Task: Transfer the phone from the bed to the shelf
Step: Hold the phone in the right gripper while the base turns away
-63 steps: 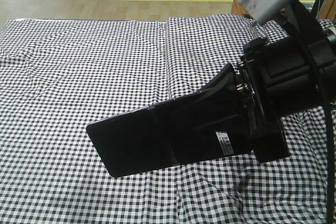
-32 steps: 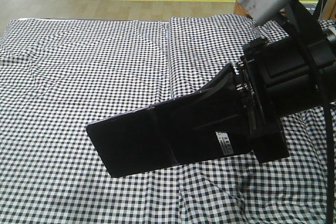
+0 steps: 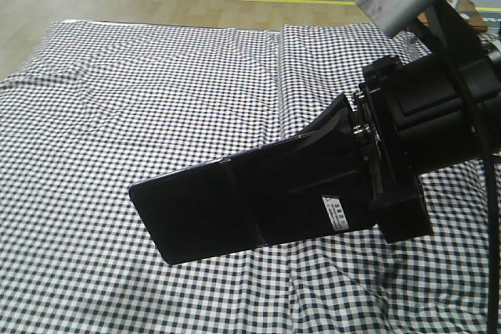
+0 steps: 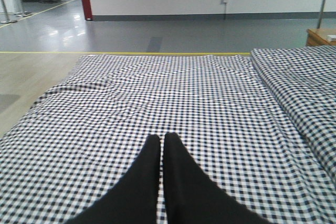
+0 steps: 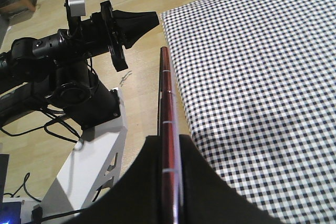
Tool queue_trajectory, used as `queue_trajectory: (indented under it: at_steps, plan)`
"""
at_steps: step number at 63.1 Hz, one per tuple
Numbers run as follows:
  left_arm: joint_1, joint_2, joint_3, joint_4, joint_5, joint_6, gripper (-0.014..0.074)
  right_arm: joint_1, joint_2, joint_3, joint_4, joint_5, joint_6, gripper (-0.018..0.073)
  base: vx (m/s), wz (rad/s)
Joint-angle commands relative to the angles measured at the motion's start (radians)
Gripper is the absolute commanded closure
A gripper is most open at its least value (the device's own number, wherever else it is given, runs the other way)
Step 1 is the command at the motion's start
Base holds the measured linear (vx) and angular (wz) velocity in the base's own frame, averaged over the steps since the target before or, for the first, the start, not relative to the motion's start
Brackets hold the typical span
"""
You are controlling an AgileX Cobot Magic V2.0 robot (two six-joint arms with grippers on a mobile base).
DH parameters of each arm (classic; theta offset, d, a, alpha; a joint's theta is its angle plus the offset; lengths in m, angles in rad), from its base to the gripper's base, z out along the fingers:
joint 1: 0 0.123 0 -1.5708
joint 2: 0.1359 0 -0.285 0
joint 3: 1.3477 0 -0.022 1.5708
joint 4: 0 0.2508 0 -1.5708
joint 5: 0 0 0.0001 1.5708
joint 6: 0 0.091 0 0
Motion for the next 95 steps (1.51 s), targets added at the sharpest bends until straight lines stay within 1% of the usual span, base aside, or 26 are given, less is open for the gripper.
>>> queue_trajectory:
  at_steps: [1, 58, 95]
  plan:
    - [0.001, -0.007, 0.006, -0.009, -0.074, 0.0, 0.0595, 0.0, -0.026, -0.026, 0.068, 0.037, -0.001, 0.0561, -0.06, 0.25]
    - [0.001, -0.007, 0.006, -0.009, -0.074, 0.0, 0.0595, 0.0, -0.026, -0.026, 0.068, 0.037, -0.002, 0.0561, -0.07, 0.35]
    - [0.001, -0.007, 0.006, -0.009, -0.074, 0.0, 0.0595, 0.0, -0.026, -0.026, 0.068, 0.037, -0.001, 0.0561, -0.1, 0.45]
